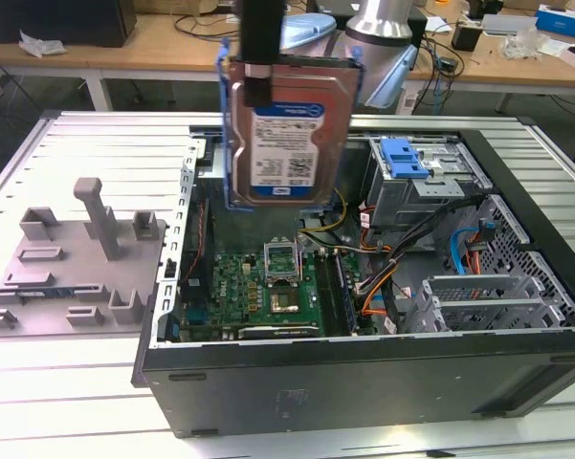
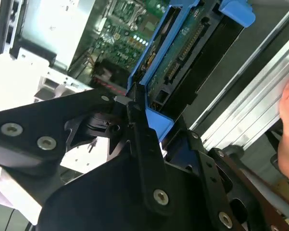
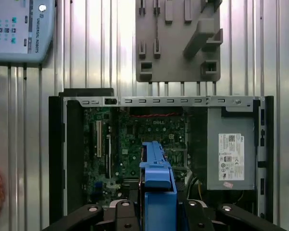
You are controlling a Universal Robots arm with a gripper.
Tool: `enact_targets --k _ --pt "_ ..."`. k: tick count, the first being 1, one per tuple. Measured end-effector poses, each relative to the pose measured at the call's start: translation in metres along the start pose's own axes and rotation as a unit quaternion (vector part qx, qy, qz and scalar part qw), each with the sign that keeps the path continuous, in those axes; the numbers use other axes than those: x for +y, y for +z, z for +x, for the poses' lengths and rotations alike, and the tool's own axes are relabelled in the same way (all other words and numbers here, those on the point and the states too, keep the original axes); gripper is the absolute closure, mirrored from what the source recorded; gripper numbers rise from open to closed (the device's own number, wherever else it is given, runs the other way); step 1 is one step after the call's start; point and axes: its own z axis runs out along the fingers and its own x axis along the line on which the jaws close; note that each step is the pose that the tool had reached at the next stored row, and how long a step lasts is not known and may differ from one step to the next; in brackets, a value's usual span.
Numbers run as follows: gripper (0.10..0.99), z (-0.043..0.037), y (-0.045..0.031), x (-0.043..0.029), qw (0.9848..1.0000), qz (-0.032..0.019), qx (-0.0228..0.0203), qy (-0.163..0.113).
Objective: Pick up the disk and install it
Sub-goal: 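Pick up the disk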
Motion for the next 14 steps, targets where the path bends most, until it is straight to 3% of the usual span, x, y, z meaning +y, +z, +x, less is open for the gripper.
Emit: enact_targets --k 3,8,14 --pt "0.722 0.0068 -0.0003 -0.0271 1.0000 -0.0002 0.0000 0.000" --pt "0.722 0.0126 -0.0008 -0.0574 1.0000 -0.0001 0.0000 0.000" --pt "0.722 0.0128 -0.0008 -0.0601 1.0000 -0.0002 0.0000 -0.001"
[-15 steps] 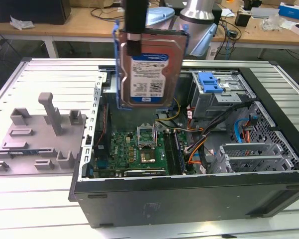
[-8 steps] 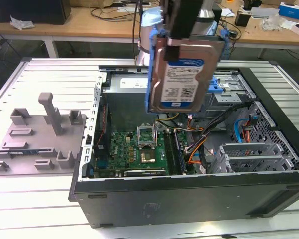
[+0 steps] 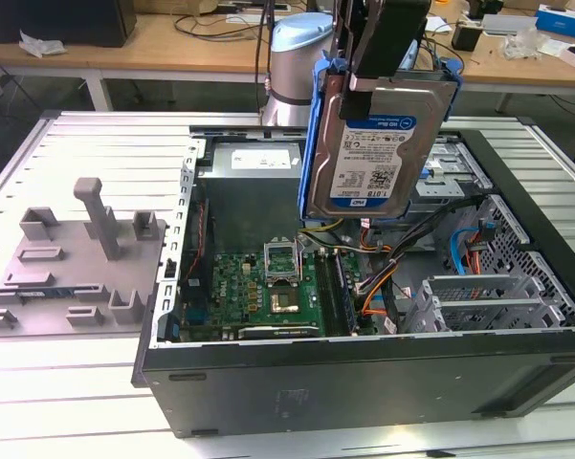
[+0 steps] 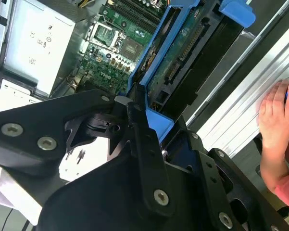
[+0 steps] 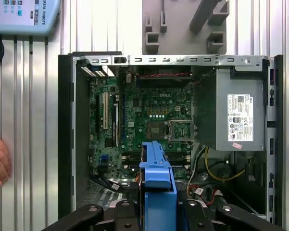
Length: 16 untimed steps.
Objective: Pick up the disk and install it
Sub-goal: 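Pick up the disk, then insert the disk into the insertion slot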
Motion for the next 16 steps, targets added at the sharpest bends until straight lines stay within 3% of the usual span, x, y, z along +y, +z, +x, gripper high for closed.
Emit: enact_targets --k 16 --pt "0.722 -0.0001 0.0003 -0.0002 1.0000 0.0005 -0.0001 -0.001"
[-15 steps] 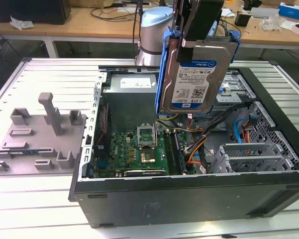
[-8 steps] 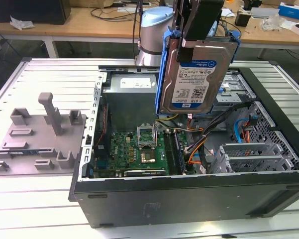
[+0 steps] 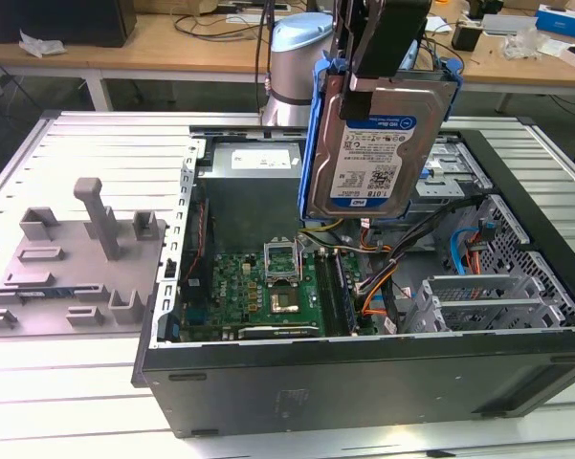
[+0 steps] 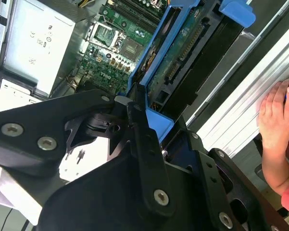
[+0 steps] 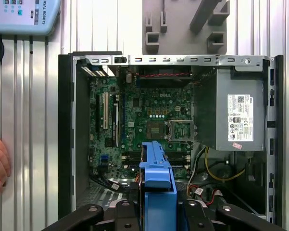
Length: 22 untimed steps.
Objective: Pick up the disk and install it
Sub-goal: 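Insert the disk into the insertion slot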
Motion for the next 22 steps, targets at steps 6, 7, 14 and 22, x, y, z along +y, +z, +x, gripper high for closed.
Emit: enact_targets --k 6,7,14,22 --pt "0.722 0.0043 0.0012 0.0009 0.9999 0.0044 -0.0090 0.000" --pt "0.722 0.0073 0.0015 0.0009 0.9999 0.0046 -0.0106 0.000" --pt "0.722 0.0231 0.0026 0.0007 0.9996 0.0081 -0.0268 0.000" --pt "0.722 0.0239 0.0025 -0.0040 0.9996 0.0089 -0.0260 0.000"
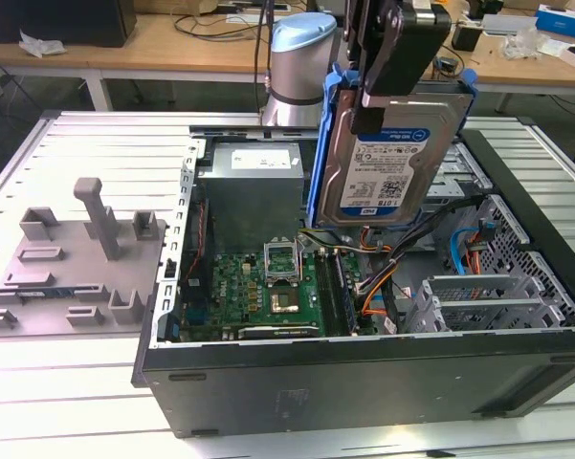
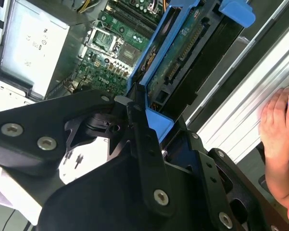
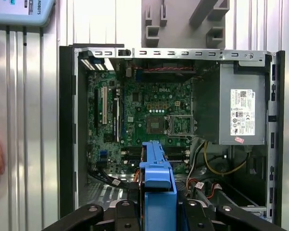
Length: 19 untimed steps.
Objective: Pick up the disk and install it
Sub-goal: 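Insert the disk into the insertion slot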
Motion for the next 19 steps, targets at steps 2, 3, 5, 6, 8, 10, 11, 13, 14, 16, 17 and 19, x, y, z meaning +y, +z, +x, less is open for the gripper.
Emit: enact_targets --k 2,3,5,6,8,10,11,13,14,16,17,19 --pt "0.722 0.0006 0.0001 -0.0021 1.0000 0.0000 0.0005 0.000" --pt "0.722 0.0010 0.0001 -0.0026 1.0000 0.0000 0.0009 0.000" --pt "0.722 0.0022 0.0000 -0.0035 1.0000 0.0000 0.0017 0.000" --pt "0.722 0.0031 0.0000 -0.0041 1.0000 0.0000 0.0022 -0.001" --pt "0.722 0.0054 0.0000 -0.0067 1.0000 0.0000 0.0035 -0.001" --pt "0.722 0.0068 0.0000 -0.0092 1.0000 0.0000 0.0040 -0.001" --pt "0.722 0.0077 0.0000 -0.0112 1.0000 0.0000 0.0042 -0.001" --pt "0.722 0.0095 0.0000 -0.0146 1.0000 0.0000 0.0046 -0.002" --pt "0.722 0.0103 0.0000 -0.0160 1.0000 0.0000 0.0048 -0.002" --pt "0.722 0.0120 0.0000 -0.0187 1.0000 -0.0001 0.0052 -0.002" --pt "0.722 0.0130 0.0000 -0.0200 1.0000 0.0000 0.0055 -0.002" --pt "0.722 0.0154 0.0000 -0.0231 1.0000 -0.0001 0.0060 -0.002"
